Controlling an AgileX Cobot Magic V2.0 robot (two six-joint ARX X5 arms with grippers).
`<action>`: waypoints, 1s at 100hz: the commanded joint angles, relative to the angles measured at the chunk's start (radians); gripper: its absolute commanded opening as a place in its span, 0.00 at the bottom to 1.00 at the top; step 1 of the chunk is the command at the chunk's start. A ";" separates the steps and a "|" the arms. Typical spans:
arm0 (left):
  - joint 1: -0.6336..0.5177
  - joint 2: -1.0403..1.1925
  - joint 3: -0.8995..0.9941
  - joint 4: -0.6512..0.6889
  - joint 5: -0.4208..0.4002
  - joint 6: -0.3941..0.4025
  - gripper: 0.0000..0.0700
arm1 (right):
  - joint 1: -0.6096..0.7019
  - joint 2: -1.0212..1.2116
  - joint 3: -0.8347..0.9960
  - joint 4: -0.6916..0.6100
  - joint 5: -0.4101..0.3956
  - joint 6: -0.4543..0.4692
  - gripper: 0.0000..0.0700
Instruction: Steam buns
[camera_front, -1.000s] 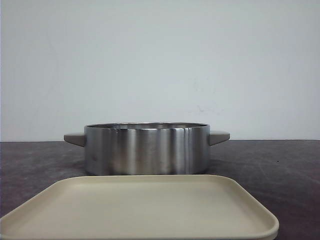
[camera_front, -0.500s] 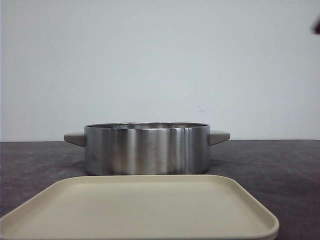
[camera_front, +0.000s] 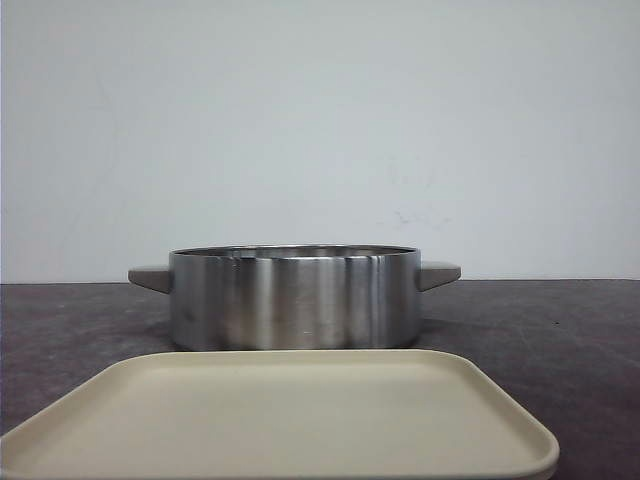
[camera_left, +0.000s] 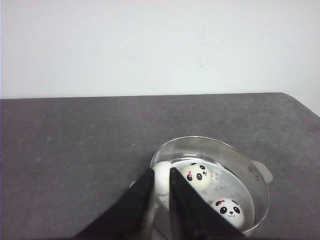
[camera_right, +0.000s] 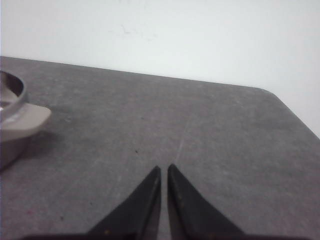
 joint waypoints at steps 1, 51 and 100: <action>-0.004 0.004 0.006 0.005 -0.003 -0.002 0.00 | -0.006 -0.018 -0.008 -0.024 -0.003 -0.001 0.02; -0.004 0.003 0.006 0.005 -0.002 -0.002 0.01 | -0.051 -0.049 -0.017 -0.117 0.050 -0.010 0.02; -0.004 0.004 0.006 0.005 -0.002 -0.002 0.00 | -0.046 -0.049 -0.016 -0.102 0.021 -0.010 0.02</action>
